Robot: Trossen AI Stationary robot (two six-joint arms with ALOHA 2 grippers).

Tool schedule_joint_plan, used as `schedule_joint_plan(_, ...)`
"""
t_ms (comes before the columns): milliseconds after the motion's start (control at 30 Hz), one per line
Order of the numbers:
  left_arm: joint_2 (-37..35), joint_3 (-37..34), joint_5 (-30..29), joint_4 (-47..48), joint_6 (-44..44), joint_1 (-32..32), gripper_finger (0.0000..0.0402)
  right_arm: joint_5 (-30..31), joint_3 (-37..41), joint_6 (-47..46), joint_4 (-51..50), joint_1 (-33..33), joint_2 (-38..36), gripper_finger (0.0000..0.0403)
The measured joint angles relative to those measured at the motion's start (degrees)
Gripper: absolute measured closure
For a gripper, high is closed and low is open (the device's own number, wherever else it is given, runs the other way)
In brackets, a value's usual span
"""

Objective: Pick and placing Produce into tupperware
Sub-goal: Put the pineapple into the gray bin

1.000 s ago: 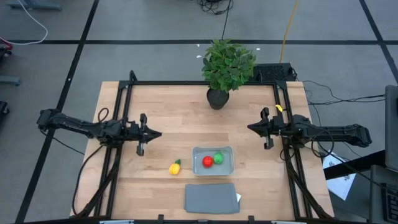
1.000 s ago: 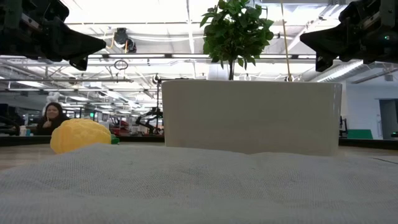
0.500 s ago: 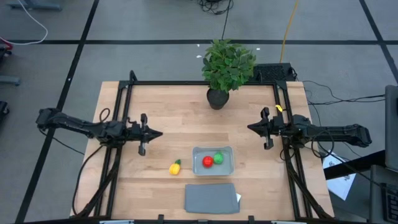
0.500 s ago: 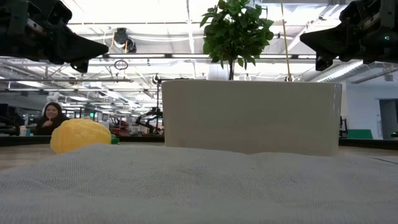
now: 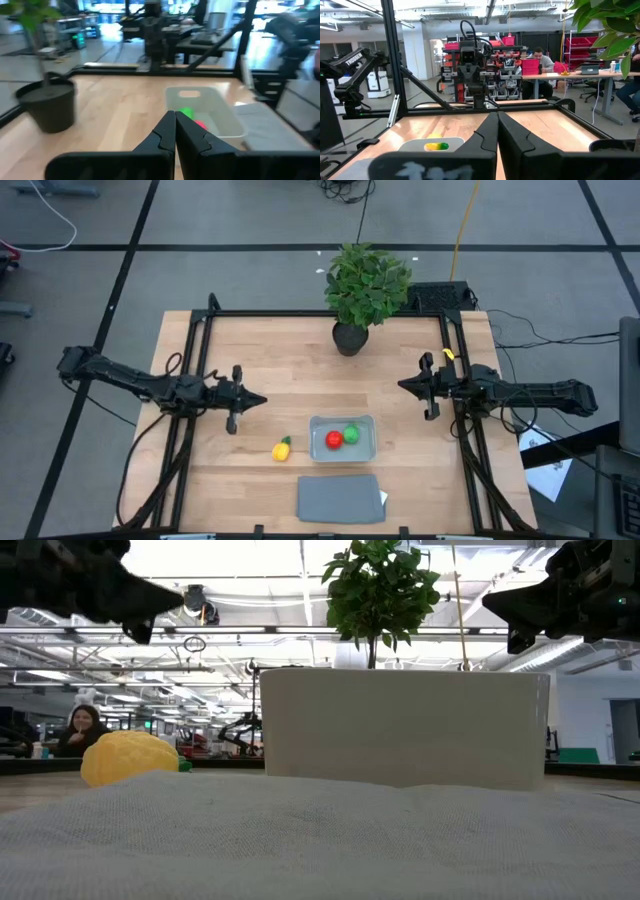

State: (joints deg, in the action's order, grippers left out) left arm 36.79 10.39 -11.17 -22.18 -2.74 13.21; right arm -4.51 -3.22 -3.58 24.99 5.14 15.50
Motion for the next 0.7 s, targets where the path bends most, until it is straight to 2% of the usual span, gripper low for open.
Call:
schedule_joint_plan(100, 1.6, 0.4, 2.3, -2.1, -0.1, 2.1, 0.0388, 0.0, 0.0, 0.0, 0.0, 0.0, 0.0, 0.0403)
schedule_joint_plan(200, 2.8, 0.4, 1.6, -3.8, -6.8, 4.1, 0.0387, 0.0, 0.0, 0.0, 0.0, 0.0, 0.0, 0.0403)
schedule_joint_plan(300, 4.5, 0.4, -3.3, -3.6, -12.3, 6.6, 0.0398, 0.0, 0.0, 0.0, 0.0, 0.0, 0.0, 0.0403)
schedule_joint_plan(500, 9.5, 0.4, -16.3, -8.2, -13.9, 13.4, 0.0399, 0.2, 0.0, 0.2, 0.0, 0.0, 0.0, 0.0403)
schedule_joint_plan(700, 15.8, 0.4, -17.4, -22.6, -8.0, 20.8, 0.0391, 0.2, 0.0, 0.2, -0.3, 0.0, 0.0, 0.0403)
